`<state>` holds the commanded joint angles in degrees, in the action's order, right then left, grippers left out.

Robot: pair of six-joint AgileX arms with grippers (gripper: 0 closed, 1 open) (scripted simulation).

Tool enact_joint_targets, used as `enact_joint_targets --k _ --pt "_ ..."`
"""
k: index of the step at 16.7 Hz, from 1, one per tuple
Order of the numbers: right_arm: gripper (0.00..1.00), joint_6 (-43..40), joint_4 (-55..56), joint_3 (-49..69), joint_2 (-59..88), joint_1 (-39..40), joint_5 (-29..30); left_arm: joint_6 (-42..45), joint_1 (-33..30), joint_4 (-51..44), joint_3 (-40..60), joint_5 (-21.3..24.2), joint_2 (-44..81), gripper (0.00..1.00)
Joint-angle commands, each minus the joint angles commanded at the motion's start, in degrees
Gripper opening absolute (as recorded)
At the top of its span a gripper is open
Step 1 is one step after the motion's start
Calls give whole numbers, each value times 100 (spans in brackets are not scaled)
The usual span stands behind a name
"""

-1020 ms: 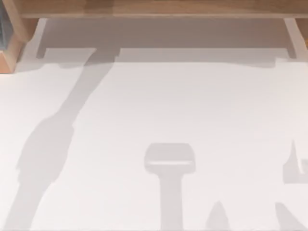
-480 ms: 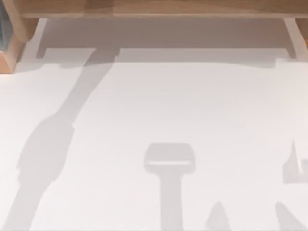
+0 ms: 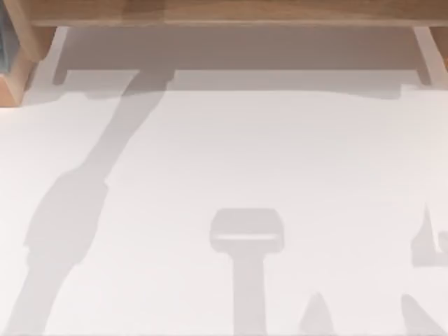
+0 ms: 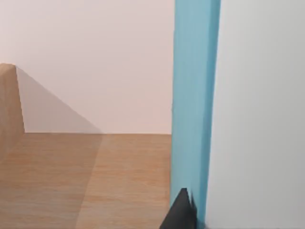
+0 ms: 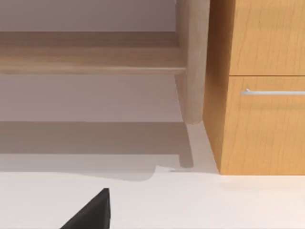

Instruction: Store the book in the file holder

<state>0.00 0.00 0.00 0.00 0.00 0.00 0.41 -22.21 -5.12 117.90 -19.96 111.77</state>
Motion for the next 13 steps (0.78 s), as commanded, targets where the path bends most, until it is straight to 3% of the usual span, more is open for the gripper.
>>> enact_joint_targets --k 13 --pt "100 0 0 0 0 0 0 7 -19 -442 616 -4 166 0"
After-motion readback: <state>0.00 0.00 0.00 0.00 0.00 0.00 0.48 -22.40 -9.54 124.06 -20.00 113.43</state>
